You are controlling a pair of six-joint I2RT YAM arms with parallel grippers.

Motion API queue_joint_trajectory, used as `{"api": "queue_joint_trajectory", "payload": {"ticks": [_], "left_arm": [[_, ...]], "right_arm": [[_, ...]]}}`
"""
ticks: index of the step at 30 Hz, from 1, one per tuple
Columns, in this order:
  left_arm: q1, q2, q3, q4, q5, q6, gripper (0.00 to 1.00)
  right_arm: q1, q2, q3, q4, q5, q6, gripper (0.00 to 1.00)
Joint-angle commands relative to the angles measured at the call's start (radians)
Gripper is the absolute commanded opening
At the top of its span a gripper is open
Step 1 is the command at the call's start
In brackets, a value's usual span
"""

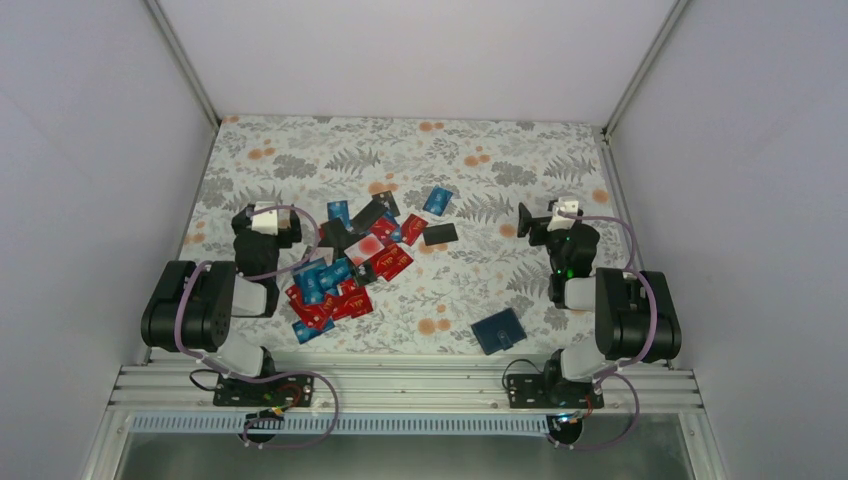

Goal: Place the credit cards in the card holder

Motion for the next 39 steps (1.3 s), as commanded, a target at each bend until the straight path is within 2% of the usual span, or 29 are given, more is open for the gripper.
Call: {"api": "queue_joint_trajectory", "payload": {"ticks": [1,3,4,5,7,9,13,15,18,21,25,27,32,37,39], "left_arm": [[-0.003,-0.003,0.013,0.04,0.024,0.003,1.0],[-0.004,-0.018,0.027,0.003,0.029,0.006,1.0],[-0.004,-0.034,0.043,-0.039,0.019,0.003,1.0],[-0.006,-0.057,0.081,-0.138,0.0,-0.004,1.0],[-0.009,-0.087,0.195,-0.374,-0.078,-0.04,1.0],[-0.014,-0.1,0.275,-0.527,-0.135,-0.062,1.0],[-0.033,-0.157,0.418,-0.78,-0.182,-0.065,1.0],[-0.043,-0.195,0.481,-0.89,-0.172,-0.076,1.0],[-0.047,-0.225,0.624,-1.132,-0.128,-0.12,1.0],[-0.038,-0.224,0.761,-1.324,-0.107,-0.192,1.0],[-0.022,-0.2,0.919,-1.546,-0.014,-0.275,1.0],[-0.023,-0.186,0.964,-1.603,0.117,-0.242,1.0],[-0.064,-0.233,0.936,-1.626,0.36,-0.214,1.0],[-0.205,-0.224,0.911,-1.669,0.483,-0.176,0.98],[-0.277,-0.219,0.898,-1.669,0.503,-0.179,0.94]], "right_arm": [[0.004,0.001,0.008,0.027,0.027,-0.01,1.0],[0.005,-0.017,0.056,-0.058,0.041,-0.007,1.0],[0.005,-0.034,0.107,-0.177,0.066,0.011,1.0],[0.006,-0.046,0.171,-0.288,0.097,0.034,1.0],[0.005,-0.074,0.222,-0.384,0.097,0.057,1.0],[0.006,-0.131,0.239,-0.428,0.098,0.095,1.0],[0.005,-0.228,0.348,-0.625,0.105,0.102,1.0],[0.005,-0.289,0.405,-0.711,0.129,0.133,1.0],[-0.001,-0.349,0.544,-0.969,0.196,0.3,1.0],[-0.006,-0.376,0.653,-1.14,0.173,0.406,1.0],[-0.008,-0.414,0.703,-1.288,0.119,0.541,1.0],[-0.007,-0.406,0.73,-1.399,0.066,0.584,1.0],[-0.002,-0.406,0.711,-1.666,0.022,0.666,1.0],[0.05,-0.474,0.552,-1.726,-0.135,0.744,1.0],[0.084,-0.5,0.498,-1.751,-0.144,0.773,1.0]]}}
